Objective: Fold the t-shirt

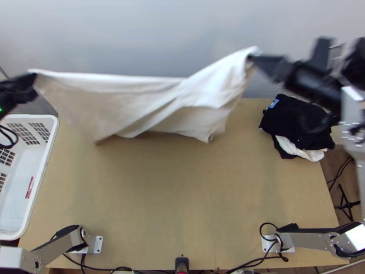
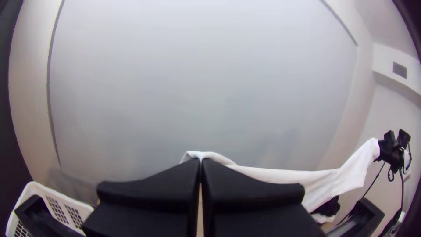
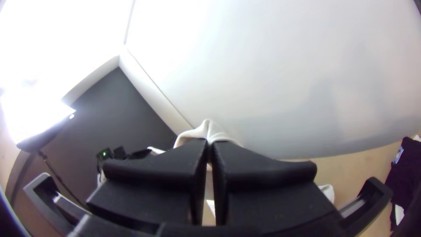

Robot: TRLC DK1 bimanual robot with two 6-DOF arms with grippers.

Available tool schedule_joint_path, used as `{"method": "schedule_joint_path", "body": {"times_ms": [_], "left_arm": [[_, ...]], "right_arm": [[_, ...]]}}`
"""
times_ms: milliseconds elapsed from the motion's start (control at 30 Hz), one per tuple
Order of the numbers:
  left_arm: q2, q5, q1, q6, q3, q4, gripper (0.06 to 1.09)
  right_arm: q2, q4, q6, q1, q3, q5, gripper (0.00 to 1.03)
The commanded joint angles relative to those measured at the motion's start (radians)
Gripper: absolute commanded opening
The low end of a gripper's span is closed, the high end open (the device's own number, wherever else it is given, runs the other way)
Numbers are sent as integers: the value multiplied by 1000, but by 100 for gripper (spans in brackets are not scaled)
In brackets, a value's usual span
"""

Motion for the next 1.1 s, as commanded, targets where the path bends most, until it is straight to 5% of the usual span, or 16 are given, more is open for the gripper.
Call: {"method": "schedule_joint_path", "body": {"times_ms": [0,433,767,1067], "left_arm": [[-99,-22,16,-189,115,120,10],[-372,-29,22,-213,30,164,10],[-567,2,33,-204,-83,141,9],[-570,-220,47,-256,-51,228,10]], "right_arm": [[-18,37,130,-151,202,13,3],[-397,37,139,-223,-73,9,3],[-537,-26,118,-241,-56,-5,3],[-515,-22,170,-274,80,16,3]]}}
